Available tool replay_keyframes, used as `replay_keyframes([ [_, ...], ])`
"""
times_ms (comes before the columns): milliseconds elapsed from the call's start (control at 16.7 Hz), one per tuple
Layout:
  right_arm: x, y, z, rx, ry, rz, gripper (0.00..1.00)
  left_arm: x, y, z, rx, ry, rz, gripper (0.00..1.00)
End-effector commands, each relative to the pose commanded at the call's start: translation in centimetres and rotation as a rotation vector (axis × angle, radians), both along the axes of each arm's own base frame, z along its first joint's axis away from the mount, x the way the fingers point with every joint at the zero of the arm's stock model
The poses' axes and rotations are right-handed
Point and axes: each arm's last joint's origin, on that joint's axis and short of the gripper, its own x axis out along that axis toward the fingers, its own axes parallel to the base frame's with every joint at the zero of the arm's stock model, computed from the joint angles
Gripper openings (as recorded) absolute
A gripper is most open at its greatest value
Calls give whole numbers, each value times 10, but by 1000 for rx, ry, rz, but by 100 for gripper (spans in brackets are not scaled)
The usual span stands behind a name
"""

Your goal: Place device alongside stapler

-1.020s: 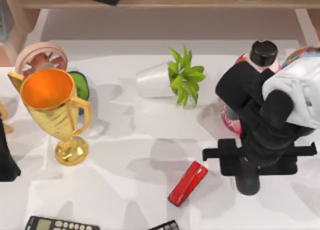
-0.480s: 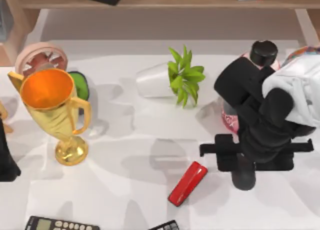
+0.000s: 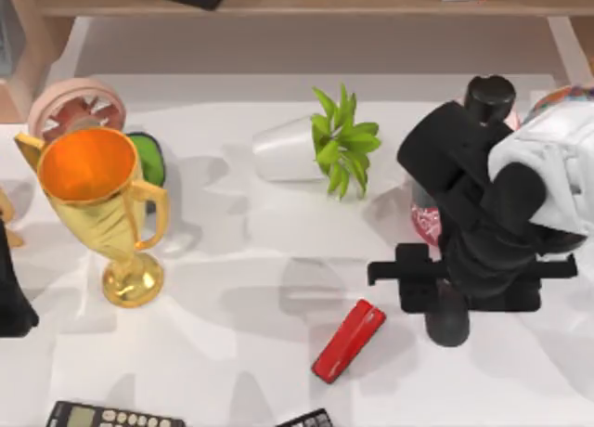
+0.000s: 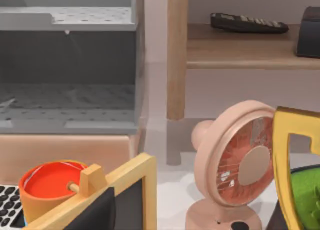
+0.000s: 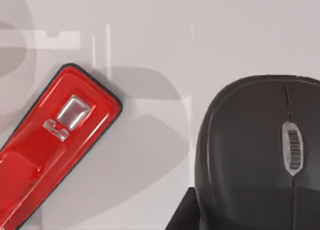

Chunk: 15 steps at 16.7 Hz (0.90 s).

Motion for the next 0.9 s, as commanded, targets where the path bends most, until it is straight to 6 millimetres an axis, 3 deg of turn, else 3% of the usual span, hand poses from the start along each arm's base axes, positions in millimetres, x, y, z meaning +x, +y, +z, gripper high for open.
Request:
replay_keyframes([
  [360, -4, -4, -20, -44, 57, -3, 0, 0, 0, 0, 0, 0, 0, 100],
  [600, -4, -4, -20, -44, 58, -3, 0, 0, 0, 0, 0, 0, 0, 100],
  [900, -4, -4, -20, -44, 58, -3, 38, 0, 0, 0, 0, 0, 0, 100],
])
